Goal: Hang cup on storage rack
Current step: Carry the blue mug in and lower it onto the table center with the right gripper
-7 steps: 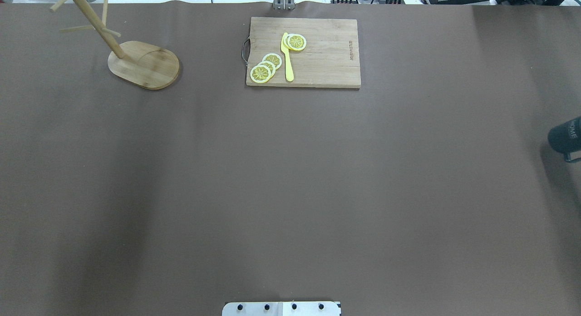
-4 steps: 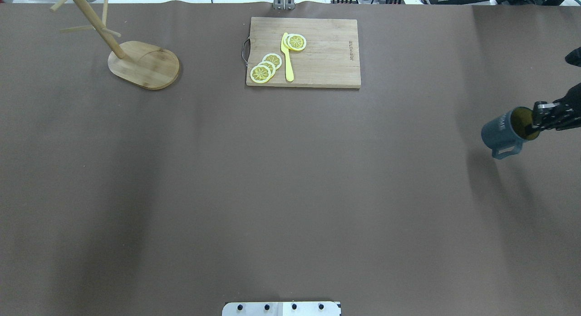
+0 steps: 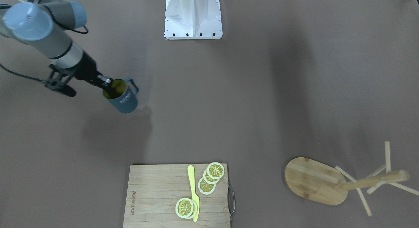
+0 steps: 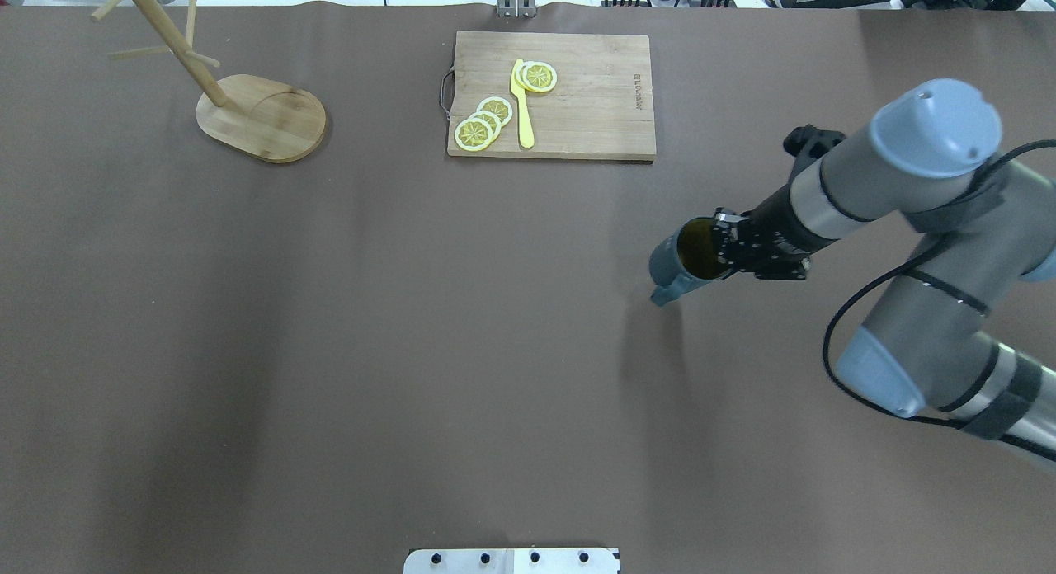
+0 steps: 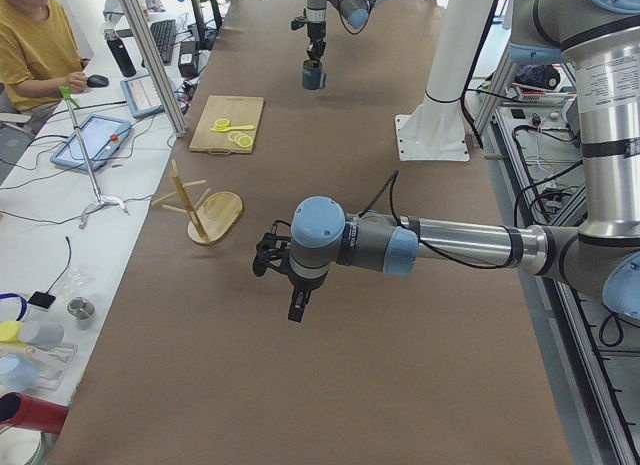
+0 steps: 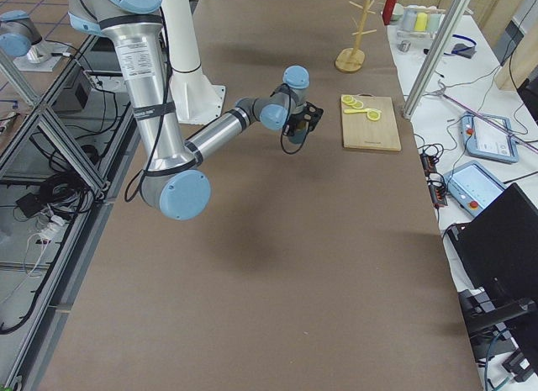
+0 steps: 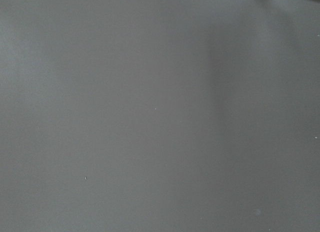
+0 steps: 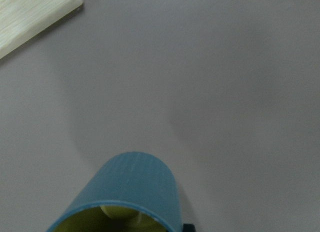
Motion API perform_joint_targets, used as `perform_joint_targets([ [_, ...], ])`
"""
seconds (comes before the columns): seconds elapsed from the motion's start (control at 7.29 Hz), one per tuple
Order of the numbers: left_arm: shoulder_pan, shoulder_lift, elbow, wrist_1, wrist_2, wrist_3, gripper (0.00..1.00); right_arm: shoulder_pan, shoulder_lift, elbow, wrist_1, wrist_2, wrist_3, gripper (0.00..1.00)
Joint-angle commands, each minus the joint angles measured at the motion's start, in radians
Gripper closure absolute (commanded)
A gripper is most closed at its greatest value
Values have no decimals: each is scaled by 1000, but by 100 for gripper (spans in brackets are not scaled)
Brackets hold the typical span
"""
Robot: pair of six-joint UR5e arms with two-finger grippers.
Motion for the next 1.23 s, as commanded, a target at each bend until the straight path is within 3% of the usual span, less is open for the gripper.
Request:
perform_joint_targets([
  [0.0, 0, 1, 7, -15, -3, -48, 2, -161, 222, -47, -137, -175, 273, 100],
  [0.14, 1, 1, 4, -15, -3, -56, 2, -195, 293, -59, -234, -200, 292, 100],
  [0.55, 0, 18, -7, -17, -5, -56, 2, -234, 349, -143, -232, -216, 355, 100],
  [1.1, 0, 20, -16, -17, -14, -56, 2, -270, 346, -162, -232, -207, 300, 100],
])
